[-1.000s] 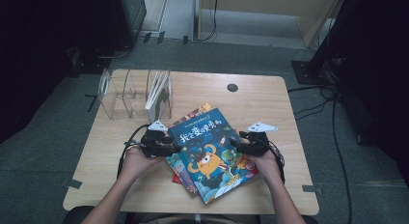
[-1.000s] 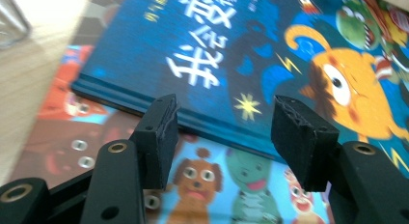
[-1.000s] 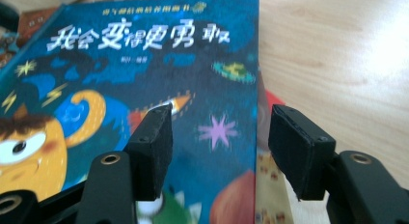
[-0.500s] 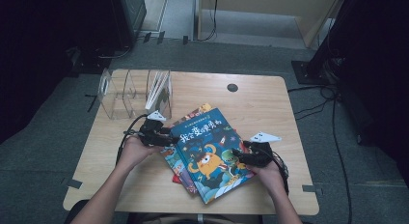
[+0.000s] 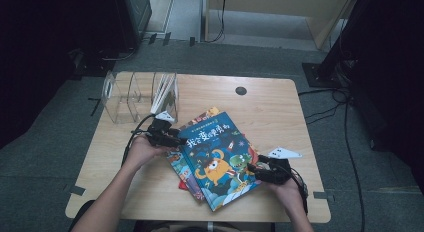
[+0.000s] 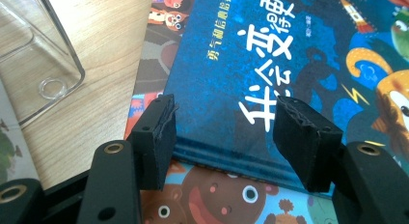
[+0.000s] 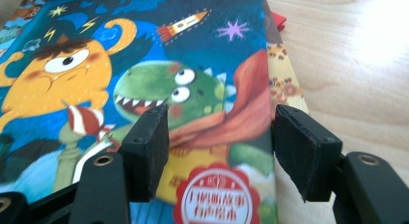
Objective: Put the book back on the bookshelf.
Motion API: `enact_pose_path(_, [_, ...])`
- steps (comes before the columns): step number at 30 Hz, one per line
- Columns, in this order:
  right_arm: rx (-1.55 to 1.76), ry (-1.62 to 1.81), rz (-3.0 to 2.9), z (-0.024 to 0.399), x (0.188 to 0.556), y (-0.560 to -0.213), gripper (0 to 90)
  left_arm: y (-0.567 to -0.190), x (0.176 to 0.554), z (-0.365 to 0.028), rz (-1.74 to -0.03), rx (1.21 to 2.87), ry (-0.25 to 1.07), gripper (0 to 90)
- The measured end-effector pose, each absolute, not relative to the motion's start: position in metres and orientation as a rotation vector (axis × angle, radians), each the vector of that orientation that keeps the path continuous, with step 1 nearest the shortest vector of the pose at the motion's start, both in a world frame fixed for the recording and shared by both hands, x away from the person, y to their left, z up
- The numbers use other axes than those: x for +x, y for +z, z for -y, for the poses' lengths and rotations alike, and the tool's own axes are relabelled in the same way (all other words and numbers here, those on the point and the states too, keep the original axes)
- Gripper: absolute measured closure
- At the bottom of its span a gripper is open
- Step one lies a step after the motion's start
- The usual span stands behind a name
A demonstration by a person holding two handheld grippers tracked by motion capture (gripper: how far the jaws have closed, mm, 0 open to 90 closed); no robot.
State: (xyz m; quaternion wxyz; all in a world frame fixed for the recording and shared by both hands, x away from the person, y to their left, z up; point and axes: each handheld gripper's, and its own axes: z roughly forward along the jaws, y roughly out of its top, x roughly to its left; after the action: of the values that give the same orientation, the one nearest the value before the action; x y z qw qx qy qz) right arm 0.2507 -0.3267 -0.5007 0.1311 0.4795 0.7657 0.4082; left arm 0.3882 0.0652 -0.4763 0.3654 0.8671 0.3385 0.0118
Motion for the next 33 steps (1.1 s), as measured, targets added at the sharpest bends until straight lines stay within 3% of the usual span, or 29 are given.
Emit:
enact_pose_path(13, [1.421,1.179,-2.215,0.335,0.231,-0.501,38.4,-0.476,0.395,-0.062,-0.862,2.244,0.053,39.8])
enact_pose_path(27, [1.434,1.153,-2.206,0.343,0.211,-0.499,40.9,-0.476,0.394,-0.068,-0.845,2.248,-0.008,36.7])
enact_pose_path(33, [1.417,1.121,-2.2,0.346,0.202,-0.497,44.0,-0.475,0.388,-0.064,-0.789,2.312,0.043,36.4])
